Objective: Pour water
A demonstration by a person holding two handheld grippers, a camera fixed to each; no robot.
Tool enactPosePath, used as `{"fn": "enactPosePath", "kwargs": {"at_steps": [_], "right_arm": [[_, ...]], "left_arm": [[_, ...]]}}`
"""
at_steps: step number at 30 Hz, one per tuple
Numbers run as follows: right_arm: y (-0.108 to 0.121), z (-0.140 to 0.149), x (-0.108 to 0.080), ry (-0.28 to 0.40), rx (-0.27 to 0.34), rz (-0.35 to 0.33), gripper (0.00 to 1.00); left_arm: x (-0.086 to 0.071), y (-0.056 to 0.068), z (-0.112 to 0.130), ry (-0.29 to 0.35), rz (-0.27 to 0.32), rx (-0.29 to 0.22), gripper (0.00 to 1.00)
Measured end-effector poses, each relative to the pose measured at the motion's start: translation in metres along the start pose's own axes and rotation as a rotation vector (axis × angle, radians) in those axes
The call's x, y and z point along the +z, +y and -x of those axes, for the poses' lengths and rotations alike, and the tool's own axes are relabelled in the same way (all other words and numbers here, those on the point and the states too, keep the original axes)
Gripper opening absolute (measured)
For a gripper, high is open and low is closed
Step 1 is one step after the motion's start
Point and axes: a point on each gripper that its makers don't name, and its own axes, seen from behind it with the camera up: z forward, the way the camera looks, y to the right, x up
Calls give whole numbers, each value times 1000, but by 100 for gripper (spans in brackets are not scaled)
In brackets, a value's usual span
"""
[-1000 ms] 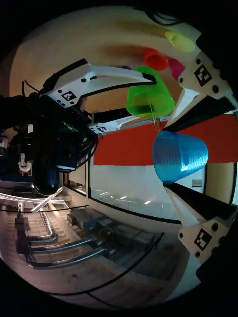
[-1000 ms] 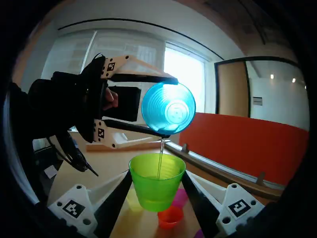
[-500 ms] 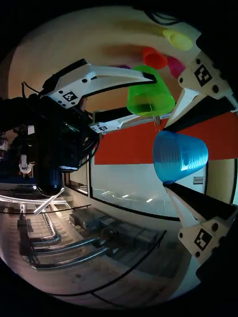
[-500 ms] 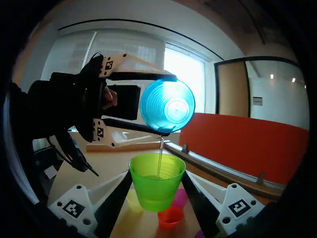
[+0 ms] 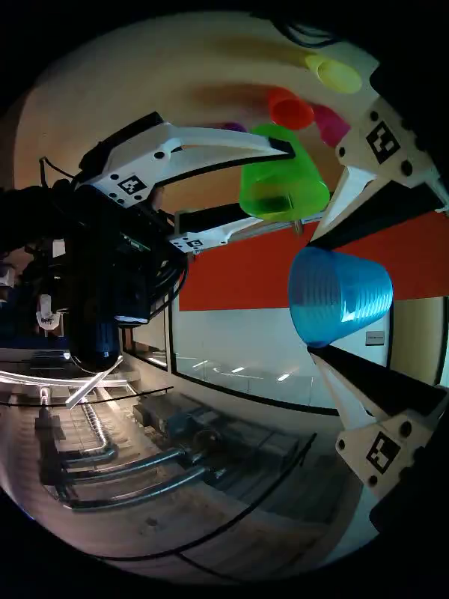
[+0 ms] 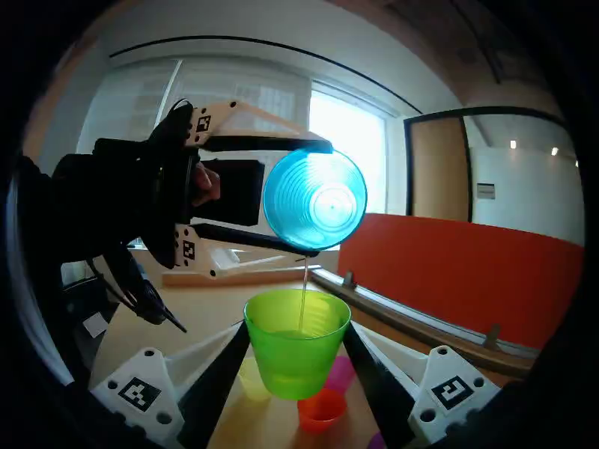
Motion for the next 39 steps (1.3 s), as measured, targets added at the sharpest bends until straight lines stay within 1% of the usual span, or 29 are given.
{"fn": "enactPosePath", "kwargs": {"at_steps": [9, 15, 23, 29, 35, 39], "right_arm": [[0, -1, -1, 1, -2, 1, 90], [0, -3, 0, 1, -3, 1, 90], [0, -3, -1, 2, -3, 3, 90], [-1, -4, -1, 4, -5, 2, 90], [-2, -6, -2, 4, -8, 3, 90], [-3, -7, -2, 4, -9, 3, 90]], "left_arm": [[-1, 1, 0, -3, 3, 7, 89], [2, -3, 3, -1, -4, -22, 89], [2, -4, 9, -5, -10, -106, 89], [0, -4, 10, -8, -14, -166, 89], [-2, -2, 14, -13, -13, -256, 89], [-3, -3, 18, -21, -14, -306, 89]]}}
